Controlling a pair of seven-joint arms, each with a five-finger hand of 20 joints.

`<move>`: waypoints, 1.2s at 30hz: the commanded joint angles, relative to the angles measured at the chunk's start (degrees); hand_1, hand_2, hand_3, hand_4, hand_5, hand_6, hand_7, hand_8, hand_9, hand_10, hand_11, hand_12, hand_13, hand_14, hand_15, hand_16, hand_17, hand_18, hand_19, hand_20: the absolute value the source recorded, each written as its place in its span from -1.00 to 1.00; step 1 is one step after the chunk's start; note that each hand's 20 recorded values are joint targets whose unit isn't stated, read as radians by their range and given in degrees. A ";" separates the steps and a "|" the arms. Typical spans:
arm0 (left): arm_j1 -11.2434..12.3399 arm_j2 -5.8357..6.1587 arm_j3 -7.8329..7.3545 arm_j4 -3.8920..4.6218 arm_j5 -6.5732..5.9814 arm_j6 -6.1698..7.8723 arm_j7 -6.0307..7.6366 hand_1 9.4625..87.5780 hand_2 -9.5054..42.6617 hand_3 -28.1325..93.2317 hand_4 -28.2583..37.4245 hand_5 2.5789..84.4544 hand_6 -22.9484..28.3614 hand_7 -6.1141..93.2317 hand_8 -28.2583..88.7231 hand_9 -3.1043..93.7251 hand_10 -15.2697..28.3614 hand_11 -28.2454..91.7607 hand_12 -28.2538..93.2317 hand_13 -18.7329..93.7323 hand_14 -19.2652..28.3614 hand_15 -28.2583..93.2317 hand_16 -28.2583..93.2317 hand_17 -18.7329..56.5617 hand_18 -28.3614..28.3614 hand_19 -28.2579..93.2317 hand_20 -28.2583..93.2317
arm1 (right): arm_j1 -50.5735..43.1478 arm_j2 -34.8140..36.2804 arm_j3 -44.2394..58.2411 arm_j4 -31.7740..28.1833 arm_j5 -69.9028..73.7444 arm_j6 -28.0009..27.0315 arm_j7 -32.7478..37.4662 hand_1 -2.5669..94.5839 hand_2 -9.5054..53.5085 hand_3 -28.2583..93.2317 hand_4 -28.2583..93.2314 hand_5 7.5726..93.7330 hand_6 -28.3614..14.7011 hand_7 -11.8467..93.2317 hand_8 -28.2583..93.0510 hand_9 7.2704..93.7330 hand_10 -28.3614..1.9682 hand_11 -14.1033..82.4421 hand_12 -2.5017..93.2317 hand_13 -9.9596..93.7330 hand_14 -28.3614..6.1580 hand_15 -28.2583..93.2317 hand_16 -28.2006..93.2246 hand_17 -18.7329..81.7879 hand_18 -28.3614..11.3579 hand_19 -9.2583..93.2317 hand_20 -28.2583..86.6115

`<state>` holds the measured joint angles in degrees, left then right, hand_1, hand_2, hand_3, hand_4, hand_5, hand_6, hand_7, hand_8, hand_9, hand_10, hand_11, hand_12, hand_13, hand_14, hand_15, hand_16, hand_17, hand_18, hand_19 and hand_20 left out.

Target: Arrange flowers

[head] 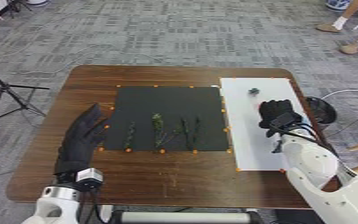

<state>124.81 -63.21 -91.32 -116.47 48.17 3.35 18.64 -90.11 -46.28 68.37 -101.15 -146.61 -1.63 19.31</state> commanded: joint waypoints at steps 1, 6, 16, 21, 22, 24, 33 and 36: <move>-4.29 4.37 0.50 0.58 -0.61 -0.17 0.28 -0.62 -0.91 0.51 -1.00 -0.46 -0.04 -0.46 -0.70 -0.50 0.14 -0.33 -0.19 -0.33 0.35 -0.25 -0.41 -0.84 0.76 0.17 -0.39 | 6.80 -0.65 -4.70 -2.35 2.52 5.19 -3.96 0.08 -1.00 0.85 -0.97 0.47 0.35 0.15 -0.37 0.76 0.62 -0.11 0.30 0.59 0.44 0.62 0.21 -0.03 -0.49 0.71 0.31; -8.31 7.23 1.48 1.40 -0.55 -1.11 0.80 -0.61 -0.90 0.50 -1.00 -0.46 -0.04 -0.47 -0.70 -0.49 0.15 -0.33 -0.19 -0.33 0.35 -0.24 -0.41 -0.84 0.76 0.17 -0.39 | 14.69 -4.66 -12.02 -2.50 2.39 6.37 -4.88 0.09 -1.00 0.85 -0.98 0.48 0.35 0.14 -0.36 0.77 0.60 -0.14 0.31 0.60 0.46 0.60 0.22 -0.03 -0.49 0.70 0.31; -10.02 7.49 2.78 1.97 -0.54 -2.23 0.53 -0.62 -0.90 0.51 -1.00 -0.46 -0.04 -0.46 -0.70 -0.49 0.15 -0.33 -0.19 -0.33 0.35 -0.25 -0.41 -0.83 0.76 0.17 -0.39 | 7.85 0.64 1.01 -9.73 1.77 -16.99 -8.57 -0.21 -1.00 0.85 -1.00 -0.09 0.29 -0.07 -0.78 0.06 0.29 0.01 -0.33 0.11 0.20 0.67 -0.02 -0.32 -0.55 0.58 0.34; -8.94 7.35 2.50 1.77 -0.44 -1.86 0.61 -0.62 -0.90 0.51 -1.00 -0.46 -0.04 -0.47 -0.70 -0.49 0.15 -0.33 -0.19 -0.32 0.36 -0.25 -0.41 -0.83 0.76 0.17 -0.39 | 1.65 4.85 6.68 -10.59 2.27 -22.26 -8.70 -0.24 -1.00 0.77 -1.00 -0.18 0.24 -0.32 -0.76 -0.05 0.40 -0.46 -0.58 0.00 0.24 0.54 -0.13 -0.42 -0.62 0.46 0.27; -8.85 7.27 2.44 1.77 -0.44 -1.81 0.56 -0.62 -0.90 0.51 -1.00 -0.46 -0.04 -0.47 -0.70 -0.49 0.15 -0.33 -0.19 -0.32 0.36 -0.25 -0.41 -0.83 0.76 0.17 -0.39 | 0.71 5.32 7.49 -10.57 2.22 -23.07 -9.02 -0.25 -1.00 0.78 -1.00 -0.18 0.24 -0.33 -0.76 -0.05 0.41 -0.47 -0.59 0.00 0.24 0.54 -0.14 -0.42 -0.63 0.45 0.27; -8.48 7.12 2.33 1.69 -0.57 -1.39 0.68 -0.62 -0.90 0.51 -1.00 -0.46 -0.04 -0.47 -0.70 -0.49 0.15 -0.33 -0.19 -0.32 0.36 -0.25 -0.41 -0.83 0.76 0.17 -0.39 | -1.05 5.96 8.78 -10.43 2.37 -23.88 -10.05 -0.26 -1.00 0.79 -1.00 -0.18 0.25 -0.32 -0.75 -0.05 0.38 -0.50 -0.61 0.00 0.24 0.54 -0.14 -0.43 -0.63 0.45 0.26; -8.82 6.63 2.78 2.36 -1.31 -1.72 0.66 -0.62 -0.90 0.50 -1.00 -0.46 -0.04 -0.47 -0.69 -0.49 0.15 -0.34 -0.19 -0.33 0.35 -0.25 -0.41 -0.83 0.76 0.17 -0.39 | -4.63 6.72 9.52 -8.30 -0.29 -21.41 -10.99 -0.27 -1.00 0.81 -1.00 -0.15 0.32 -0.27 -0.77 0.04 0.36 -0.47 -0.62 0.04 0.27 0.56 -0.14 -0.42 -0.62 0.45 0.25; -8.59 6.65 2.83 2.23 -1.01 -1.65 0.75 -0.62 -0.90 0.50 -1.00 -0.46 -0.04 -0.47 -0.70 -0.49 0.15 -0.34 -0.19 -0.33 0.36 -0.25 -0.41 -0.83 0.76 0.17 -0.39 | -4.67 6.58 8.85 -7.05 -2.74 -20.95 -11.11 -0.25 -1.00 0.81 -1.00 -0.12 0.33 -0.26 -0.77 0.09 0.34 -0.46 -0.62 0.07 0.29 0.57 -0.14 -0.41 -0.61 0.46 0.25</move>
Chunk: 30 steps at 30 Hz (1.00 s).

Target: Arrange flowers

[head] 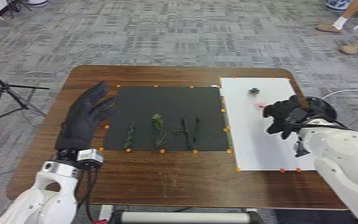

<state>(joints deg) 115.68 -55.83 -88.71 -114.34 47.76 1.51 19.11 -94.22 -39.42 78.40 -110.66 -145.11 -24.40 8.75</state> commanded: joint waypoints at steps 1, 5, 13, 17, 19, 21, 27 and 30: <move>0.45 -0.73 0.32 0.15 -0.66 -0.03 0.23 -0.62 -0.90 0.51 -1.00 -0.46 -0.04 -0.47 -0.70 -0.49 0.15 -0.34 -0.19 -0.32 0.36 -0.25 -0.41 -0.83 0.76 0.17 -0.39 | -0.61 -0.27 -1.33 2.73 -4.33 1.67 -0.17 -0.25 -1.00 0.81 -1.00 -0.11 0.33 -0.25 -0.77 0.10 0.34 -0.45 -0.62 0.07 0.30 0.57 -0.13 -0.41 -0.61 0.47 0.25; 0.31 -0.60 0.61 0.09 -0.58 -0.02 0.19 -0.62 -0.90 0.51 -1.00 -0.46 -0.04 -0.47 -0.70 -0.49 0.15 -0.34 -0.19 -0.33 0.36 -0.25 -0.41 -0.83 0.76 0.17 -0.39 | -1.51 -0.37 -1.90 3.59 -5.40 3.43 1.08 -0.22 -1.00 0.83 -1.00 -0.09 0.35 -0.18 -0.78 0.15 0.38 -0.26 -0.53 0.10 0.29 0.63 -0.11 -0.38 -0.58 0.50 0.27; -0.49 0.24 0.74 0.30 -0.67 0.03 0.53 -0.62 -0.90 0.51 -1.00 -0.46 -0.04 -0.47 -0.70 -0.49 0.15 -0.34 -0.19 -0.33 0.36 -0.25 -0.41 -0.83 0.76 0.17 -0.39 | -1.86 -0.20 -3.01 5.05 -4.93 10.29 0.94 0.14 -1.00 0.81 -1.00 0.18 0.51 0.41 -0.38 0.52 0.70 -0.01 0.20 0.36 0.58 0.56 0.30 -0.18 -0.41 0.64 0.28; -1.61 1.13 0.95 0.52 -0.72 -0.20 0.67 -0.62 -0.90 0.51 -1.00 -0.46 -0.04 -0.47 -0.70 -0.49 0.15 -0.33 -0.19 -0.32 0.36 -0.25 -0.41 -0.83 0.76 0.17 -0.39 | -1.31 -0.56 -3.30 4.22 -2.68 13.83 1.14 0.12 -1.00 0.85 -1.00 0.31 0.51 0.38 -0.38 0.61 0.69 -0.06 0.21 0.43 0.57 0.56 0.30 -0.13 -0.41 0.63 0.27; -2.53 1.96 1.13 0.72 -0.72 -0.45 0.57 -0.62 -0.90 0.51 -1.00 -0.45 -0.04 -0.47 -0.69 -0.49 0.15 -0.34 -0.19 -0.32 0.36 -0.25 -0.41 -0.83 0.76 0.17 -0.39 | 0.48 -1.20 -4.59 3.35 -1.19 16.27 1.44 0.11 -1.00 0.87 -1.00 0.34 0.50 0.35 -0.37 0.64 0.69 -0.10 0.23 0.45 0.59 0.54 0.31 -0.13 -0.40 0.63 0.27; -3.89 3.04 1.54 1.00 -0.77 -0.76 0.44 -0.62 -0.90 0.51 -1.00 -0.45 -0.04 -0.47 -0.70 -0.49 0.15 -0.34 -0.19 -0.32 0.36 -0.24 -0.41 -0.83 0.76 0.17 -0.39 | 4.01 -2.19 -7.50 2.56 0.47 18.05 2.07 0.09 -1.00 0.89 -0.99 0.36 0.49 0.34 -0.37 0.66 0.67 -0.11 0.24 0.46 0.60 0.53 0.32 -0.12 -0.40 0.63 0.27; -10.05 6.76 4.37 2.33 -0.54 -1.47 0.78 -0.62 -0.90 0.51 -1.00 -0.45 -0.04 -0.47 -0.70 -0.49 0.15 -0.33 -0.19 -0.32 0.36 -0.24 -0.41 -0.83 0.76 0.17 -0.39 | 16.83 -8.21 -18.59 1.14 6.19 23.57 3.09 0.10 -1.00 0.87 -0.99 0.40 0.46 0.30 -0.40 0.70 0.68 -0.18 0.23 0.50 0.70 0.47 0.32 -0.09 -0.39 0.62 0.26; -13.61 8.25 5.85 3.33 -0.47 -1.92 0.92 -0.62 -0.90 0.51 -1.00 -0.45 -0.04 -0.47 -0.70 -0.49 0.15 -0.34 -0.19 -0.32 0.36 -0.24 -0.42 -0.83 0.76 0.17 -0.39 | 23.14 -13.45 -24.78 2.65 7.45 22.64 2.68 0.09 -1.00 0.87 -0.97 0.42 0.45 0.27 -0.40 0.73 0.68 -0.22 0.23 0.52 0.73 0.44 0.34 -0.08 -0.38 0.61 0.26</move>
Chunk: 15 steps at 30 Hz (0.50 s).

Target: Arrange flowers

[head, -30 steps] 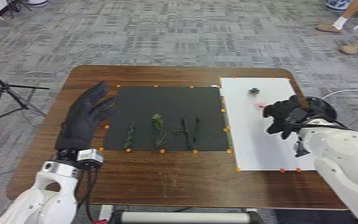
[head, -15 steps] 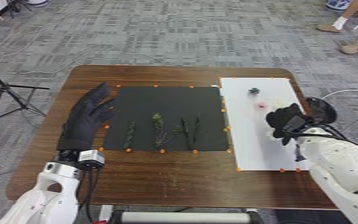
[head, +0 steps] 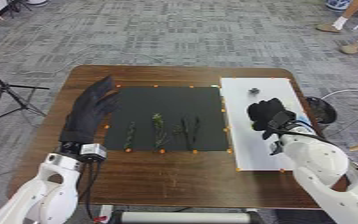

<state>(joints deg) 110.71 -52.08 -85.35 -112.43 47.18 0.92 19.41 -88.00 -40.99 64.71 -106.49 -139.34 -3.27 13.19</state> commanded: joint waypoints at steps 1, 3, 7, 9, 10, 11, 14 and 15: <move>-9.90 4.92 2.99 1.72 0.23 -1.66 0.71 -0.62 -0.90 0.51 -1.00 -0.45 -0.04 -0.47 -0.70 -0.49 0.15 -0.33 -0.19 -0.32 0.36 -0.24 -0.42 -0.83 0.76 0.17 -0.39 | 18.67 -14.03 -12.97 -0.14 1.67 1.38 -2.25 0.09 -1.00 0.87 -0.96 0.43 0.45 0.26 -0.39 0.74 0.68 -0.23 0.23 0.53 0.74 0.43 0.34 -0.07 -0.38 0.61 0.26; -12.71 5.62 4.21 2.42 0.52 -2.40 1.06 -0.62 -0.90 0.51 -1.00 -0.45 -0.04 -0.47 -0.70 -0.49 0.15 -0.33 -0.19 -0.32 0.36 -0.24 -0.42 -0.83 0.76 0.17 -0.39 | 21.05 -17.78 -16.57 1.54 1.15 1.50 -2.27 0.08 -1.00 0.88 -0.94 0.44 0.45 0.25 -0.39 0.75 0.67 -0.25 0.24 0.53 0.75 0.42 0.35 -0.07 -0.38 0.61 0.26; -17.91 6.10 6.46 3.70 0.77 -2.72 2.47 -0.62 -0.90 0.51 -1.00 -0.45 -0.04 -0.47 -0.70 -0.49 0.15 -0.33 -0.19 -0.32 0.36 -0.24 -0.42 -0.83 0.76 0.17 -0.39 | 23.77 -25.88 -21.73 6.77 0.12 -0.36 -0.26 0.07 -1.00 0.88 -0.91 0.44 0.45 0.24 -0.38 0.75 0.67 -0.27 0.24 0.54 0.75 0.41 0.36 -0.07 -0.39 0.61 0.26; -20.21 6.18 7.58 4.22 1.04 -2.54 3.26 -0.63 -0.90 0.52 -1.00 -0.45 -0.04 -0.47 -0.70 -0.49 0.15 -0.33 -0.19 -0.32 0.36 -0.24 -0.42 -0.82 0.76 0.17 -0.39 | 24.57 -29.67 -23.52 9.95 1.52 -1.90 0.72 0.06 -1.00 0.88 -0.90 0.44 0.45 0.24 -0.37 0.76 0.67 -0.27 0.24 0.54 0.75 0.40 0.36 -0.07 -0.39 0.61 0.26; -21.30 6.01 8.11 4.59 1.12 -2.83 3.44 -0.63 -0.90 0.52 -1.00 -0.45 -0.04 -0.47 -0.70 -0.49 0.15 -0.33 -0.19 -0.32 0.36 -0.24 -0.42 -0.82 0.76 0.17 -0.39 | 25.00 -31.34 -24.44 11.55 1.70 -2.98 1.18 0.06 -1.00 0.87 -0.90 0.44 0.45 0.24 -0.37 0.76 0.67 -0.27 0.24 0.54 0.74 0.40 0.36 -0.07 -0.39 0.61 0.27; -22.18 6.08 8.56 4.70 1.28 -2.80 3.72 -0.63 -0.90 0.52 -1.00 -0.45 -0.05 -0.47 -0.70 -0.48 0.15 -0.33 -0.19 -0.32 0.36 -0.24 -0.42 -0.82 0.76 0.17 -0.39 | 25.30 -33.10 -25.06 13.21 1.66 -3.72 0.90 0.06 -1.00 0.87 -0.89 0.44 0.45 0.23 -0.37 0.75 0.67 -0.27 0.24 0.54 0.74 0.40 0.36 -0.07 -0.39 0.61 0.27; -24.83 5.86 10.20 5.19 1.41 -3.45 4.00 -0.63 -0.90 0.52 -1.00 -0.45 -0.05 -0.46 -0.70 -0.48 0.15 -0.33 -0.20 -0.32 0.36 -0.24 -0.42 -0.82 0.76 0.17 -0.39 | 26.29 -36.58 -27.60 17.34 -0.16 -3.78 0.05 0.07 -1.00 0.86 -0.90 0.45 0.45 0.23 -0.37 0.76 0.67 -0.27 0.24 0.54 0.74 0.40 0.36 -0.07 -0.40 0.61 0.27; -25.50 5.94 10.71 5.22 1.48 -3.68 4.03 -0.63 -0.90 0.52 -1.00 -0.45 -0.05 -0.46 -0.70 -0.48 0.15 -0.33 -0.20 -0.32 0.36 -0.24 -0.42 -0.82 0.76 0.17 -0.39 | 26.45 -37.71 -27.94 18.94 -1.07 -2.87 -0.86 0.08 -1.00 0.86 -0.91 0.45 0.45 0.22 -0.37 0.76 0.68 -0.28 0.24 0.54 0.74 0.40 0.35 -0.07 -0.40 0.61 0.27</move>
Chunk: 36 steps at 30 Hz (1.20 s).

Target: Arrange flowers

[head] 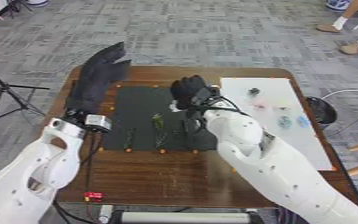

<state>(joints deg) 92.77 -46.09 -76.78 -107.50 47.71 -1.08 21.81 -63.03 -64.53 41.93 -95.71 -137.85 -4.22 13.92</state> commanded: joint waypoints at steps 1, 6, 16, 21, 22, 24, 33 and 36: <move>-8.57 -0.24 2.84 0.56 1.12 -2.11 1.66 -0.62 -0.90 0.51 -1.00 -0.45 -0.05 -0.46 -0.70 -0.48 0.15 -0.33 -0.20 -0.32 0.36 -0.24 -0.42 -0.82 0.76 0.17 -0.39 | 1.60 -15.13 -5.36 9.29 -2.85 -1.48 -2.04 0.08 -1.00 0.86 -0.92 0.45 0.44 0.22 -0.37 0.75 0.68 -0.28 0.24 0.54 0.73 0.41 0.35 -0.07 -0.40 0.61 0.27; -10.49 -1.07 4.45 0.39 1.46 -3.09 1.73 -0.63 -0.89 0.52 -1.00 -0.45 -0.04 -0.47 -0.70 -0.48 0.15 -0.33 -0.20 -0.32 0.36 -0.24 -0.42 -0.82 0.76 0.17 -0.39 | 1.41 -18.37 -5.56 13.25 -6.02 -0.33 -5.05 0.10 -1.00 0.84 -0.95 0.45 0.44 0.22 -0.39 0.75 0.68 -0.28 0.22 0.54 0.72 0.41 0.35 -0.07 -0.39 0.61 0.26; -12.55 -2.92 6.38 0.20 1.79 -4.93 1.59 -0.63 -0.89 0.51 -1.00 -0.45 -0.05 -0.47 -0.69 -0.48 0.15 -0.34 -0.20 -0.32 0.37 -0.24 -0.42 -0.82 0.77 0.17 -0.39 | -0.28 -20.96 -5.33 14.83 -6.46 2.74 -6.30 0.09 -1.00 0.86 -0.97 0.43 0.48 0.23 -0.39 0.75 0.73 -0.29 0.21 0.53 0.68 0.42 0.36 -0.11 -0.42 0.62 0.27; -14.19 -4.26 7.56 1.16 1.82 -5.85 1.36 -0.62 -0.88 0.51 -1.00 -0.45 -0.05 -0.48 -0.69 -0.48 0.15 -0.34 -0.20 -0.32 0.37 -0.25 -0.42 -0.82 0.77 0.17 -0.40 | -1.42 -22.54 -5.03 15.95 -5.16 6.74 -5.57 0.08 -1.00 0.87 -0.99 0.42 0.50 0.24 -0.40 0.75 0.77 -0.29 0.20 0.51 0.60 0.46 0.35 -0.13 -0.46 0.63 0.29; -14.37 -4.52 7.83 1.30 1.91 -5.80 1.29 -0.63 -0.89 0.51 -1.00 -0.45 -0.05 -0.48 -0.69 -0.48 0.15 -0.34 -0.20 -0.32 0.37 -0.25 -0.42 -0.82 0.77 0.17 -0.40 | -1.70 -22.80 -4.82 15.94 -4.86 6.74 -5.22 0.08 -1.00 0.87 -0.99 0.42 0.51 0.24 -0.40 0.75 0.77 -0.29 0.20 0.51 0.59 0.47 0.35 -0.14 -0.46 0.63 0.29; -14.52 -4.70 7.92 1.43 1.93 -5.83 1.07 -0.63 -0.89 0.51 -1.00 -0.45 -0.05 -0.48 -0.69 -0.48 0.15 -0.34 -0.19 -0.32 0.37 -0.25 -0.42 -0.82 0.77 0.17 -0.40 | -2.04 -23.22 -4.06 15.56 -4.83 4.84 -5.56 0.08 -1.00 0.85 -0.99 0.40 0.52 0.23 -0.40 0.75 0.78 -0.30 0.18 0.49 0.58 0.48 0.35 -0.15 -0.47 0.62 0.29; -14.72 -4.92 8.00 1.71 1.95 -5.33 1.63 -0.63 -0.89 0.51 -1.00 -0.45 -0.04 -0.49 -0.69 -0.48 0.15 -0.35 -0.19 -0.32 0.37 -0.25 -0.42 -0.82 0.77 0.17 -0.40 | -1.97 -21.39 -3.43 14.81 -4.81 2.83 -4.93 -0.19 -1.00 0.89 -1.00 0.13 0.39 -0.07 -0.78 0.29 0.38 -0.10 -0.43 0.24 0.31 0.66 0.05 -0.27 -0.51 0.60 0.30; -13.93 -4.69 7.35 1.37 1.94 -5.46 1.59 -0.62 -0.88 0.51 -1.00 -0.45 -0.04 -0.49 -0.69 -0.48 0.15 -0.34 -0.19 -0.32 0.37 -0.25 -0.42 -0.82 0.77 0.17 -0.40 | -1.71 -20.51 -4.11 14.32 -4.63 2.86 -4.30 -0.20 -1.00 0.89 -1.00 0.12 0.38 -0.08 -0.80 0.26 0.35 -0.08 -0.44 0.23 0.30 0.67 0.04 -0.28 -0.52 0.60 0.30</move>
<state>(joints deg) 78.17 -50.29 -68.35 -105.90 49.40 -6.21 23.22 -65.11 -86.36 38.17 -80.49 -142.37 -1.38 9.18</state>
